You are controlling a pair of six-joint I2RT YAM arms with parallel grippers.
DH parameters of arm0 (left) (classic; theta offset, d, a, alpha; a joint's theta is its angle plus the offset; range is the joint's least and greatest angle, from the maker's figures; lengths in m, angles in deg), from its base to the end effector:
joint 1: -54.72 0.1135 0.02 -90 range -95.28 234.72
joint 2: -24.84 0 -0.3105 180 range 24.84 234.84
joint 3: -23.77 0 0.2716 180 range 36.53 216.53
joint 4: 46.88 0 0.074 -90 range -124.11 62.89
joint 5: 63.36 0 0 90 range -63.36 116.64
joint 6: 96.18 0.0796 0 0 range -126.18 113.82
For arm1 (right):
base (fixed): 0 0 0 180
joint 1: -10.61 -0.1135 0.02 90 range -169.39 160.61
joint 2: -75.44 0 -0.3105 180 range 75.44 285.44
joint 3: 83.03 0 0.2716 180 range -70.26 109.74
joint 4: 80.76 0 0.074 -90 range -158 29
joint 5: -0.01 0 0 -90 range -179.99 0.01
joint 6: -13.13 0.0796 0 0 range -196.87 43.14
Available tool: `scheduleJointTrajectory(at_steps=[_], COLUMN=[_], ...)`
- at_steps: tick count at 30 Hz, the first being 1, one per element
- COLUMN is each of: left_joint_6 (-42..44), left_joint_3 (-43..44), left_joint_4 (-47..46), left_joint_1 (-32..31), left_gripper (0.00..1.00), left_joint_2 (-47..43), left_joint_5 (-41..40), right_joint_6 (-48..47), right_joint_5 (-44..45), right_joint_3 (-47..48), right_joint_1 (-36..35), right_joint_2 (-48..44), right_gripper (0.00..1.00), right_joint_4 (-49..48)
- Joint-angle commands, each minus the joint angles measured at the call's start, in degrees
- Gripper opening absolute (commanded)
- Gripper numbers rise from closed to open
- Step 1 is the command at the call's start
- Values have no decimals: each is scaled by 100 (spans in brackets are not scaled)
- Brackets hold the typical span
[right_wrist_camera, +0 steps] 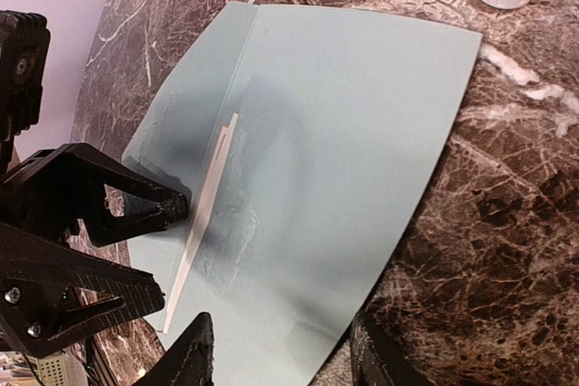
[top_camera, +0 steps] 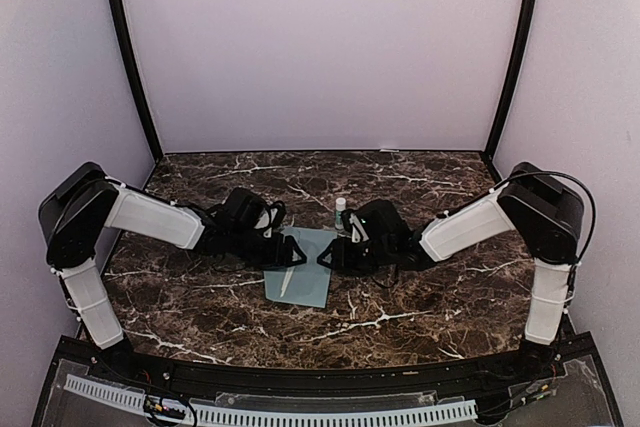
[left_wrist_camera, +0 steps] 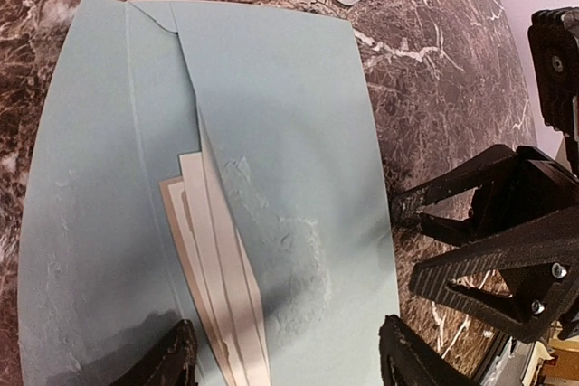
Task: Place the letter into the envelope and seal it
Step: Place the letter in the envelope.
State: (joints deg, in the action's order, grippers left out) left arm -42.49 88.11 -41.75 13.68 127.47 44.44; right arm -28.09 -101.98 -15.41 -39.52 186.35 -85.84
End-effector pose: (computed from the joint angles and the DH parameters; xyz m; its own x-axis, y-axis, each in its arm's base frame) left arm 0.2932 -0.2875 0.1452 -0.8871 0.0247 -0.4609 0.3317 0.7285 -0.5994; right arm 0.2744 0.3543 0.1234 -0.9047 0.0646 -0.4211 -0.2654 0.6877 0.6757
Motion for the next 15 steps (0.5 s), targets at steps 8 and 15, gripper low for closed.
scheduleJointTrajectory(at_steps=[8, 15], left_joint_6=[-205, -279], left_joint_3=[-221, -209], left_joint_4=[-271, -415], left_joint_1=[-16, -17], left_gripper=[68, 68], left_joint_2=[149, 227], left_joint_5=[298, 491], right_joint_6=[63, 51], right_joint_5=[-69, -87], right_joint_3=[83, 113], right_joint_1=[17, 10], right_joint_2=[241, 281], right_gripper=[48, 48], right_joint_4=[-8, -17])
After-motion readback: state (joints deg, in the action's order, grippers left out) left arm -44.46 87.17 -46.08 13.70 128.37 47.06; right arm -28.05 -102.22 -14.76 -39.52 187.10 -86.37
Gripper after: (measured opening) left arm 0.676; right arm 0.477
